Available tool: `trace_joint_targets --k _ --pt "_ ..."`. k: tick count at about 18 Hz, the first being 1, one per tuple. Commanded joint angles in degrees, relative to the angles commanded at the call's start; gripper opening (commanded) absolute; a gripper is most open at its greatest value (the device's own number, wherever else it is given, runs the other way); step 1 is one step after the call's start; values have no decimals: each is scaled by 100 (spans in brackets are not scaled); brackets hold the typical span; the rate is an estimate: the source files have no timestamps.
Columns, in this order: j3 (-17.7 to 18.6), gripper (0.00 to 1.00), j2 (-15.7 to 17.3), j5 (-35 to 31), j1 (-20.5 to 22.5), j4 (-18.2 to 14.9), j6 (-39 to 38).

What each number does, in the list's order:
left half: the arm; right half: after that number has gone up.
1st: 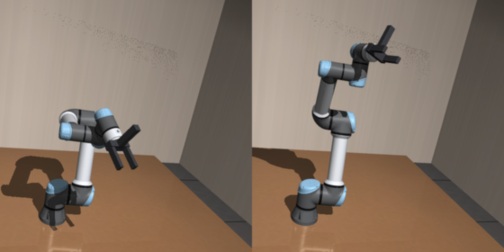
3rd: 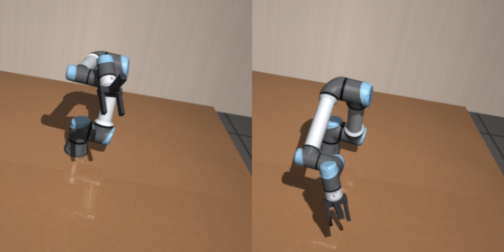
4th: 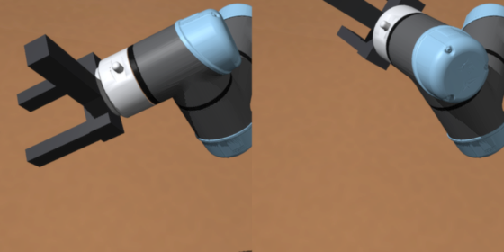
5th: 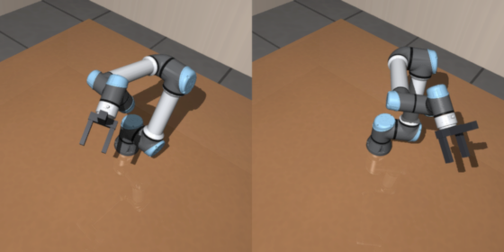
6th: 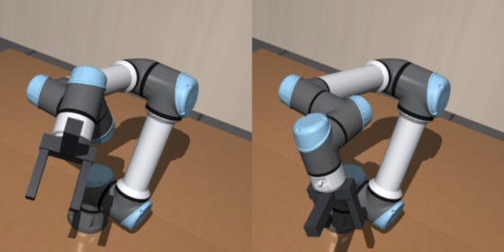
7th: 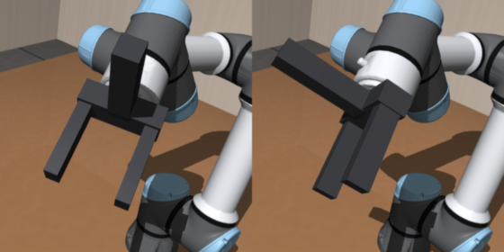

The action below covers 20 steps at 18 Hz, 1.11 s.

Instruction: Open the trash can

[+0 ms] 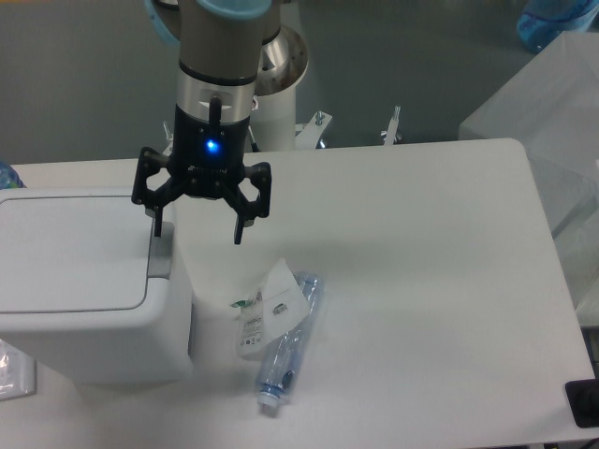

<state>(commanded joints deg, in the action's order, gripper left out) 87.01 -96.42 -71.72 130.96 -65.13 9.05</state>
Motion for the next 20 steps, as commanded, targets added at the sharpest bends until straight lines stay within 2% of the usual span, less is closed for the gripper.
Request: trace_joint_targets --k 20 --pt "88 100 -123 -53 9 70 17"
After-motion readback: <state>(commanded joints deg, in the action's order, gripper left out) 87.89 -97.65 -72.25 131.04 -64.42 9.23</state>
